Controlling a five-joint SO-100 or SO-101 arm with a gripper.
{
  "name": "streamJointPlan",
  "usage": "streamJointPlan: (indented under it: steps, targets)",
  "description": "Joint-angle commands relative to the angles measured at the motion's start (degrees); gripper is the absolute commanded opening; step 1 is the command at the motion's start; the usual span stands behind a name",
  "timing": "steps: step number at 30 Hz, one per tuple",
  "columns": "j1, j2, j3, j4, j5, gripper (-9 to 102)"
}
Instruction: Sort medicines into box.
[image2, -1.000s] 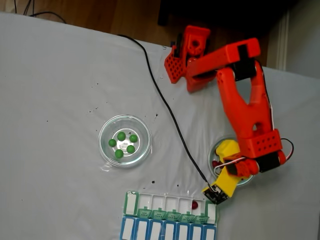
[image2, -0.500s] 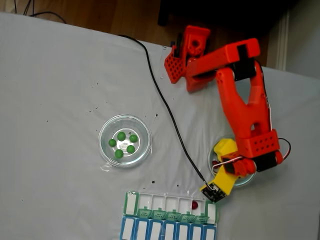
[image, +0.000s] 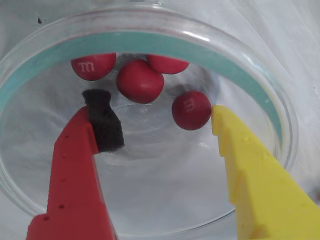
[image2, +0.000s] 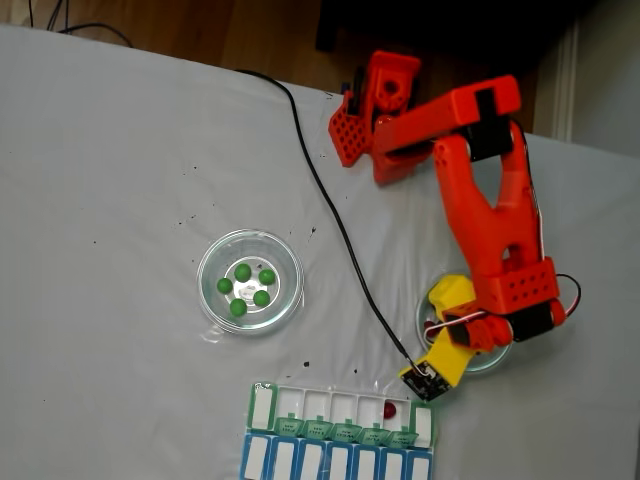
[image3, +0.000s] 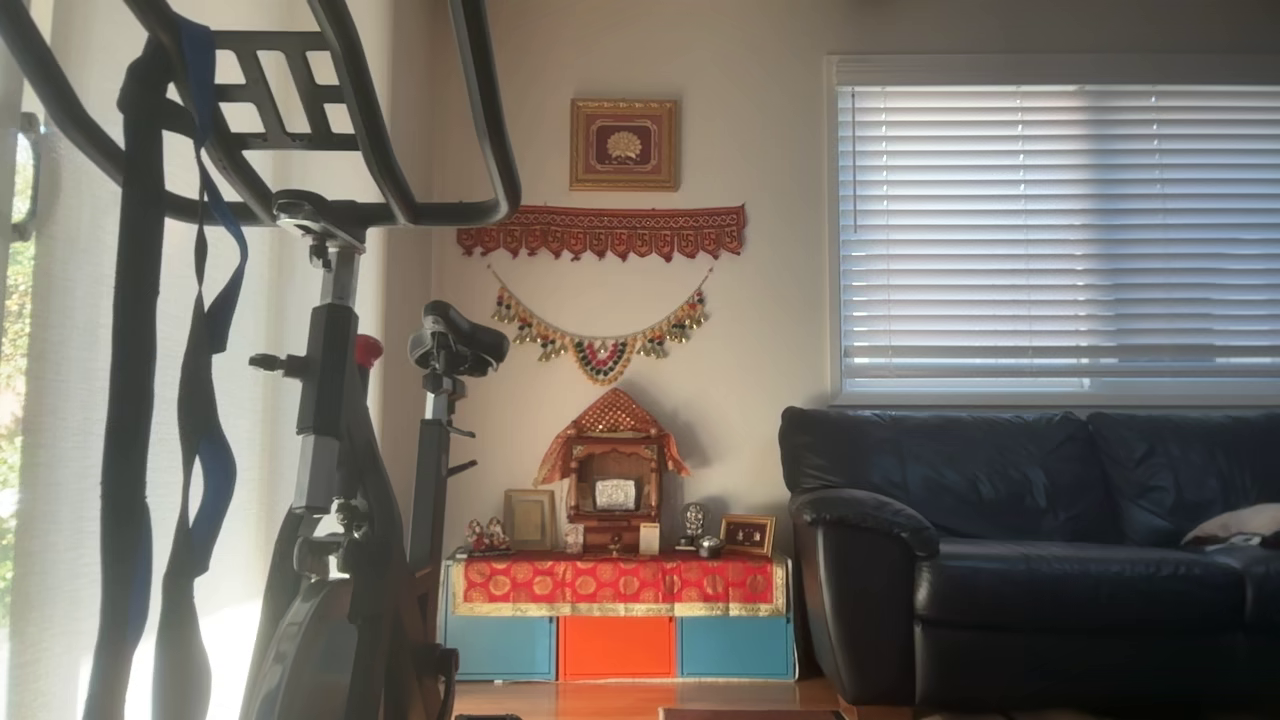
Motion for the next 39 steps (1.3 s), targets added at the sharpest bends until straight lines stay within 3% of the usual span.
streamJointPlan:
  steps: [1,39]
  targets:
    - [-1.3,2.7,-0.1,-1.3,0.9,30]
    - [-3.0,5.6,6.7,-7.9,2.0,21]
